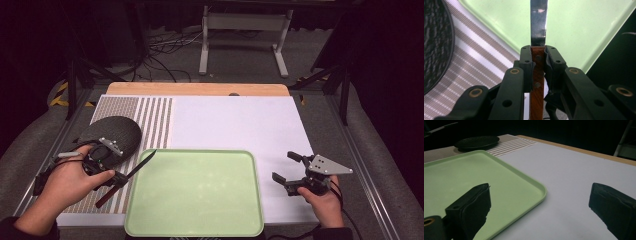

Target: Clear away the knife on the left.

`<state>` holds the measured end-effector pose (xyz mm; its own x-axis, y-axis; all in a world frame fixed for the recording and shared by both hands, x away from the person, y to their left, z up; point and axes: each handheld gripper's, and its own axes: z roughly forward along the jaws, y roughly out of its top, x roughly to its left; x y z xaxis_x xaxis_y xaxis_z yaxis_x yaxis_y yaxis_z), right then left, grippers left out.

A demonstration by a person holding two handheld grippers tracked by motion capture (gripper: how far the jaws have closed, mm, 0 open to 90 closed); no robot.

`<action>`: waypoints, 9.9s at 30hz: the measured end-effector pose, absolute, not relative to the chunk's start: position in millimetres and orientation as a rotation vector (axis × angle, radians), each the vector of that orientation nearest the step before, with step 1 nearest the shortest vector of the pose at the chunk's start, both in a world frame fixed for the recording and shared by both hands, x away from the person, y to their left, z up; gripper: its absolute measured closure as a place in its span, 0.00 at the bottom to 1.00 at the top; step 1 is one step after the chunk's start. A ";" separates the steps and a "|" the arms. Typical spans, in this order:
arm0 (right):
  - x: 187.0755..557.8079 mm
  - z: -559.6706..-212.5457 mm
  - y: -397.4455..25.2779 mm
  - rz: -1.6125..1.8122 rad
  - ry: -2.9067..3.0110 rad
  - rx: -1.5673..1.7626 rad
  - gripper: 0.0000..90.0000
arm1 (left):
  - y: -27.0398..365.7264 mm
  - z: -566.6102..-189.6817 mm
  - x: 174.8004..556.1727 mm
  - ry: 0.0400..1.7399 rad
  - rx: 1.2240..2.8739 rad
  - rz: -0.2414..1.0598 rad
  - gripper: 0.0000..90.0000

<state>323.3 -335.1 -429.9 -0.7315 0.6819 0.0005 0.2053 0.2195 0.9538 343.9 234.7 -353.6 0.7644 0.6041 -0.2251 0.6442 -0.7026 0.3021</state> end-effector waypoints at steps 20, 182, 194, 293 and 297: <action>323.8 -431.8 -335.3 1.522 2.090 0.820 0.05 | 191.4 -377.7 345.4 0.950 2.545 -0.228 0.86; 326.2 -443.0 -329.9 1.509 2.139 0.848 0.05 | 165.0 -443.8 344.3 0.535 2.598 -0.199 1.00; 326.1 -443.1 -330.1 1.509 2.140 0.848 0.05 | 171.6 -443.7 345.3 0.559 2.595 -0.207 1.00; 324.5 -441.0 -328.0 1.520 2.127 0.827 0.04 | 240.0 -412.4 334.2 0.630 2.081 0.251 0.07; 321.6 -439.3 -327.6 1.522 2.113 0.823 0.04 | 259.0 -415.5 331.5 0.625 1.972 0.296 0.06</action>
<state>321.6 -327.6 -439.3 -0.7428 0.6694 0.0129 0.2245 0.2309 0.9467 331.5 259.0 -415.5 0.8363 0.5451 -0.0597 0.2992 -0.3623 0.8827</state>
